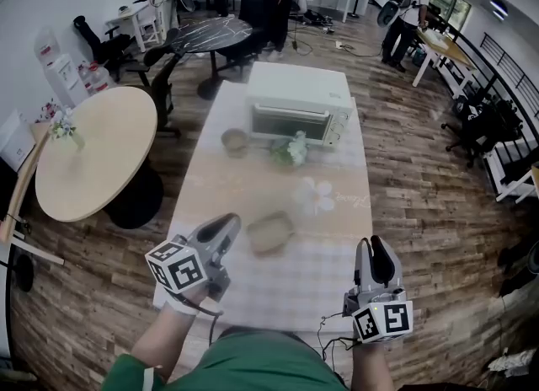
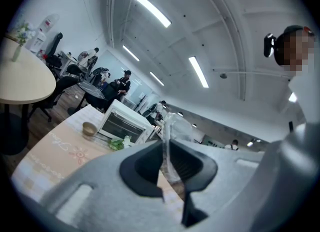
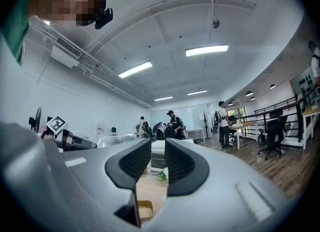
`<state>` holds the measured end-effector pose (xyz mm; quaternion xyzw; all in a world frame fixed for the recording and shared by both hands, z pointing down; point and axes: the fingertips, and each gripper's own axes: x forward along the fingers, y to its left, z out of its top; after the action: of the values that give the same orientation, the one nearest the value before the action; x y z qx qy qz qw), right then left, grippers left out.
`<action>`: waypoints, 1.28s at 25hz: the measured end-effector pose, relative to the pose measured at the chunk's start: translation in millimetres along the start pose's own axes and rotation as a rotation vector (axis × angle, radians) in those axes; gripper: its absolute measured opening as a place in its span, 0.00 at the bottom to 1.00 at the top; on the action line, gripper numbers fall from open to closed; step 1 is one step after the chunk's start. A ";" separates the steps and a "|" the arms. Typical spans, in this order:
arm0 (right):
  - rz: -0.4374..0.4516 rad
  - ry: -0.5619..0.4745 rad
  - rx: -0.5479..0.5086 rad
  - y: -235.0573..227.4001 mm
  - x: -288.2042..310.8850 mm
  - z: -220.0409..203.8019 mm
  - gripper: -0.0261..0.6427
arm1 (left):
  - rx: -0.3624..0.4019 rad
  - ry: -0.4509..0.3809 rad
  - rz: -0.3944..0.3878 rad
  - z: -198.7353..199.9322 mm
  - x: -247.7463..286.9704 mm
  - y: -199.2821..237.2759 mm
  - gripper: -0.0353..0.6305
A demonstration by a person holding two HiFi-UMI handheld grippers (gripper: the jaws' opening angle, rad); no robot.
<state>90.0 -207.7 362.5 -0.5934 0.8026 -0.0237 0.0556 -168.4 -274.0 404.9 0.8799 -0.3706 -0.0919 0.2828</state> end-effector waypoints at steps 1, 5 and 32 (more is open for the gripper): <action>0.001 -0.001 -0.001 -0.2 -0.4 0.9 0.17 | -0.001 0.000 -0.001 0.0 0.5 -0.8 0.12; 0.018 -0.003 -0.023 2.1 -1.0 4.1 0.17 | -0.001 0.001 -0.001 -0.4 2.0 -2.9 0.12; 0.037 0.004 -0.013 -2.5 -7.8 -3.6 0.17 | -0.015 0.001 0.016 -11.1 -1.3 -5.9 0.12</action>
<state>94.2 -201.1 366.8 -0.5789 0.8136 -0.0186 0.0503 -161.7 -265.0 410.6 0.8748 -0.3768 -0.0921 0.2901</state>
